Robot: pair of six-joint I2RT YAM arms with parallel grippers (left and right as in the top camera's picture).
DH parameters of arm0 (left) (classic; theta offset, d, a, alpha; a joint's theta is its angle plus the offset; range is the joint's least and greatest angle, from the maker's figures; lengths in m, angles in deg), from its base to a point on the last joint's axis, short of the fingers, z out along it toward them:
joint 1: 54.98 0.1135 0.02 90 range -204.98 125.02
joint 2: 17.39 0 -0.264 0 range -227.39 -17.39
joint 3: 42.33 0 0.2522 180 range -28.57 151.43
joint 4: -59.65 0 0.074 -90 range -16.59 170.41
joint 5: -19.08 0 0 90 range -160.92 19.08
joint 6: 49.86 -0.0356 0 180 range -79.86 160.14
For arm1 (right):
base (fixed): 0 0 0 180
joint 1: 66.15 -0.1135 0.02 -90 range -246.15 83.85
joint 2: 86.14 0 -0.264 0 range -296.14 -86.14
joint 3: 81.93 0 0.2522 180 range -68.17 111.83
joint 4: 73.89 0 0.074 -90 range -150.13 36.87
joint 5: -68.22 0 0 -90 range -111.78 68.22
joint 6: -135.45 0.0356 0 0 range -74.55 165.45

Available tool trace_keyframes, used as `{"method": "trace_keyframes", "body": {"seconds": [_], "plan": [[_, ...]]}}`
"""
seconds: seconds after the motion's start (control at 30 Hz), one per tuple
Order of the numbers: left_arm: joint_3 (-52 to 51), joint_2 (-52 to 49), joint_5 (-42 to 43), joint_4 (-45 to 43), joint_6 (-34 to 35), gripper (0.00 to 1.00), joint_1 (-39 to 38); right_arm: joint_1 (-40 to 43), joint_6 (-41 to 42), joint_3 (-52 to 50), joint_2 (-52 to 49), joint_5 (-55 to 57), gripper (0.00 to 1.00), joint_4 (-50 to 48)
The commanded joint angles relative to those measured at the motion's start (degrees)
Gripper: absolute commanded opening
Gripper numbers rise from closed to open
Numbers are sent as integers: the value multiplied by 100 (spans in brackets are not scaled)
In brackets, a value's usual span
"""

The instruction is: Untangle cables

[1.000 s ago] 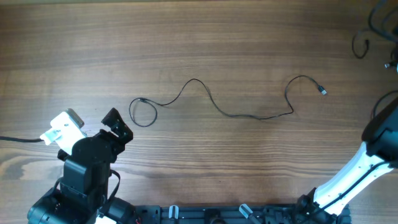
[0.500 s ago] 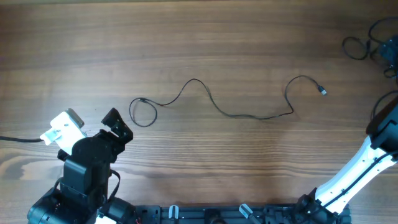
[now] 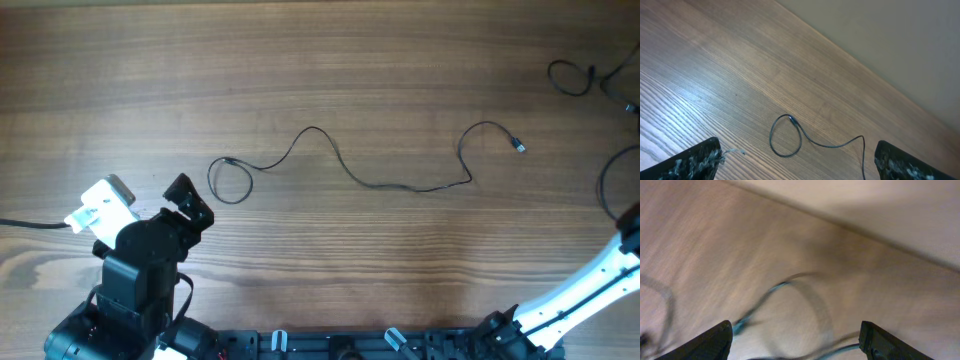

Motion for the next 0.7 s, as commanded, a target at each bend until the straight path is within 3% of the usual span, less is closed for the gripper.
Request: {"method": "trace_keyframes", "body": {"seconds": [0.0,0.2,0.37,0.57,0.67], "plan": [[0,0,-52,-13,-28,100,24,249,-573,-380,24,-555,81,-103],[0,0,-52,-15,-28,100,24,269,-986,-1047,24,-1110,79,-739],[0,0,-52,-15,-28,100,24,275,-984,-1108,22,-1274,71,-1145],[0,0,-52,-15,-28,100,24,201,-966,-1108,-273,-1285,56,-1303],[0,0,-52,-15,-28,100,24,155,-962,-1108,-387,-1534,35,-1458]]}}
